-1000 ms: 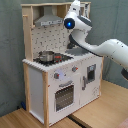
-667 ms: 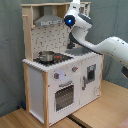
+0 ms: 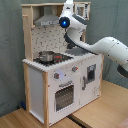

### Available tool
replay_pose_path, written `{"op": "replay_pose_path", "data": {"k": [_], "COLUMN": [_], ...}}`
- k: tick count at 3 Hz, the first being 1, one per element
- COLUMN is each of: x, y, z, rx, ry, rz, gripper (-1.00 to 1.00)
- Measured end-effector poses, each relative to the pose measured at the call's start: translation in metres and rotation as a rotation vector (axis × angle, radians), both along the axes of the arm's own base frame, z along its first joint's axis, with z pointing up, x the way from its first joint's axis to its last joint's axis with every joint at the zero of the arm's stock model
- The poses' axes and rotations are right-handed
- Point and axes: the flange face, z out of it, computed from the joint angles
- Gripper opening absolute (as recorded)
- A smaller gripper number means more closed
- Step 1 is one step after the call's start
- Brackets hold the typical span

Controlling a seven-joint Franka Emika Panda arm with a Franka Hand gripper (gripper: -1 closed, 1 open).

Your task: Play with the kitchen

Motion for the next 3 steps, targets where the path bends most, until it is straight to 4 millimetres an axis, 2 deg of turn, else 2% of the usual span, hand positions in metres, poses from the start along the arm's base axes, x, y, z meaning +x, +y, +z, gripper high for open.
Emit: {"op": "replay_pose_path", "data": {"k": [1, 2, 3], "x": [0.016, 0.007, -0.007], "y": [-0.036, -0.058, -0.057], "z": [0.008, 0.015, 0.012], "rx": [0.034, 0.082, 0.119], "ry": [0.046, 0.063, 0.086], "rz": [-0.092, -0.194, -0.255], "gripper": [-1.0, -1.0, -1.0]}}
